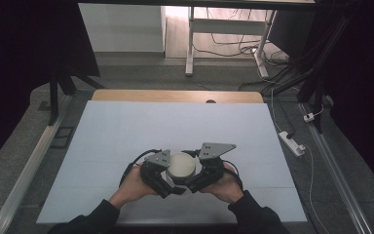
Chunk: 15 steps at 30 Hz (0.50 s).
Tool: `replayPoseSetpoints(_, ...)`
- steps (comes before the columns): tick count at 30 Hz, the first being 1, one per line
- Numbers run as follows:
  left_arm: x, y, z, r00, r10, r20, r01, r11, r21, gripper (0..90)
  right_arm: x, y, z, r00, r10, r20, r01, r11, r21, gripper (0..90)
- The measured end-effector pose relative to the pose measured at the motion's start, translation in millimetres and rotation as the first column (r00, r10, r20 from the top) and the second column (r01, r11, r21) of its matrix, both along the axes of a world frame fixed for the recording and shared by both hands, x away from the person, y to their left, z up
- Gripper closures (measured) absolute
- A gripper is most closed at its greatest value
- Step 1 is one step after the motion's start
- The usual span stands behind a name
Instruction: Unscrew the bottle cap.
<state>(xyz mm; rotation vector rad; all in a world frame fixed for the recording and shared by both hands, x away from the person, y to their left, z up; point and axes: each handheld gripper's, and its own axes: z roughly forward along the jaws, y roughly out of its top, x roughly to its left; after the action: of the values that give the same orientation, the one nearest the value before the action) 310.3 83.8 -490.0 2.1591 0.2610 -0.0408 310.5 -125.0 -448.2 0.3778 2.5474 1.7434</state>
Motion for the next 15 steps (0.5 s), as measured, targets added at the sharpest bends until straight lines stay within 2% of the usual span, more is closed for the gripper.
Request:
replayPoseSetpoints(5,1.7,2.7,-0.2,0.9997,0.024,-0.003,-0.024,0.9997,-0.009,7.8,0.5,-5.2,4.7,0.9996,-0.017,0.022,0.017,1.000,-0.012,7.4)
replayPoseSetpoints(15,4.8,7.2,-0.9,0.9972,0.073,0.014,-0.074,0.9973,0.005,7.8,-1.4,-8.4,8.5,0.9993,-0.024,0.030,0.024,1.000,-0.002,7.3)
